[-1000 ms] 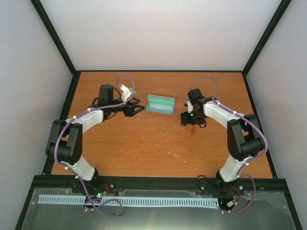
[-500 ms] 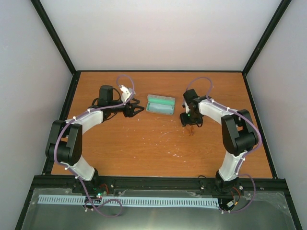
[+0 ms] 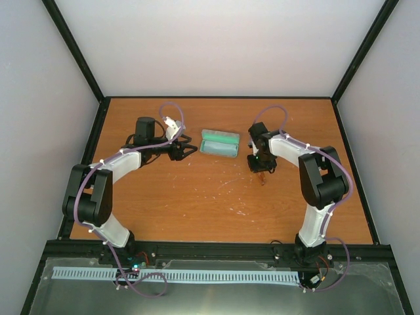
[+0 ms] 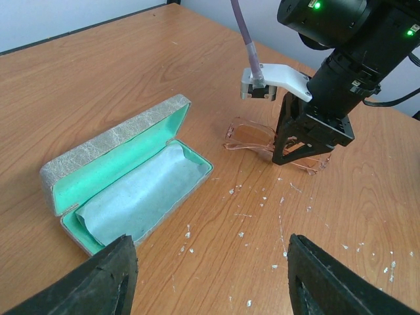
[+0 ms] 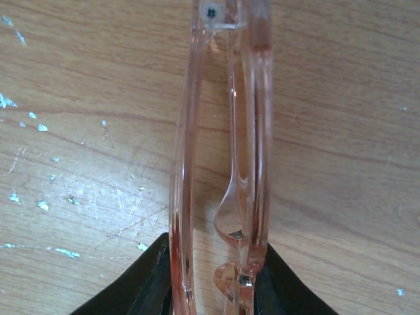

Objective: Organize the sunglasses
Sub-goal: Pick up the sunglasses from the center of the board.

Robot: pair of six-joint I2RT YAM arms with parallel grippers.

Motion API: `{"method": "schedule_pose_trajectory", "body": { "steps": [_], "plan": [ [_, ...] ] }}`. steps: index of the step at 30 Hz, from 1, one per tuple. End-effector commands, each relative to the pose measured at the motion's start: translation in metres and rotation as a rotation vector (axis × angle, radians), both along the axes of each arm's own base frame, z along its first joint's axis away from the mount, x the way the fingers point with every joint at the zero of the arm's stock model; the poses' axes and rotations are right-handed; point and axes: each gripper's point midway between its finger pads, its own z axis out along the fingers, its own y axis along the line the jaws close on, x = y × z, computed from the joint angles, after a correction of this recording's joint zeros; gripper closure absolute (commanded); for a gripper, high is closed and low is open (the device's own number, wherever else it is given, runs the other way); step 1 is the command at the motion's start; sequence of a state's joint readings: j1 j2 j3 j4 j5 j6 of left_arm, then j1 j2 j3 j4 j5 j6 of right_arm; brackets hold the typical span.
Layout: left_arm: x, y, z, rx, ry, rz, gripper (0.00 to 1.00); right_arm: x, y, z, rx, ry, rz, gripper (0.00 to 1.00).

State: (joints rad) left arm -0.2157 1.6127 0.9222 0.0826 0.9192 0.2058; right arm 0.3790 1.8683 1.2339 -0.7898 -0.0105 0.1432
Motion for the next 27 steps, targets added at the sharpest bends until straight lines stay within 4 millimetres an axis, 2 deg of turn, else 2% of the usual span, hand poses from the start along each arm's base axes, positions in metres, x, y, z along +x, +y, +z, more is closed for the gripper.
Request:
{"method": "schedule_pose_trajectory", "body": {
  "steps": [1,5,10,14,20,27],
  "plan": [
    [0.004,-0.002,0.006,0.002,-0.052,-0.008,0.37,0.006,0.002,0.009,-0.011,-0.021,0.001,0.73],
    [0.023,0.001,0.002,0.028,-0.063,0.040,0.37,0.010,0.002,0.024,-0.002,-0.057,0.001,0.74],
    [0.074,0.012,-0.011,0.064,-0.041,0.146,0.37,0.016,0.009,0.050,0.073,-0.124,-0.002,0.76],
    [0.123,0.018,-0.028,0.110,0.013,0.209,0.45,0.019,0.012,0.067,0.168,-0.180,-0.029,0.79],
    [0.175,0.013,-0.044,0.145,0.047,0.225,0.58,0.016,0.013,0.078,0.302,-0.234,-0.073,0.80],
    [0.194,0.008,-0.080,0.182,0.145,0.199,0.59,0.016,0.024,0.099,0.428,-0.295,-0.075,0.80]
  ]
}}
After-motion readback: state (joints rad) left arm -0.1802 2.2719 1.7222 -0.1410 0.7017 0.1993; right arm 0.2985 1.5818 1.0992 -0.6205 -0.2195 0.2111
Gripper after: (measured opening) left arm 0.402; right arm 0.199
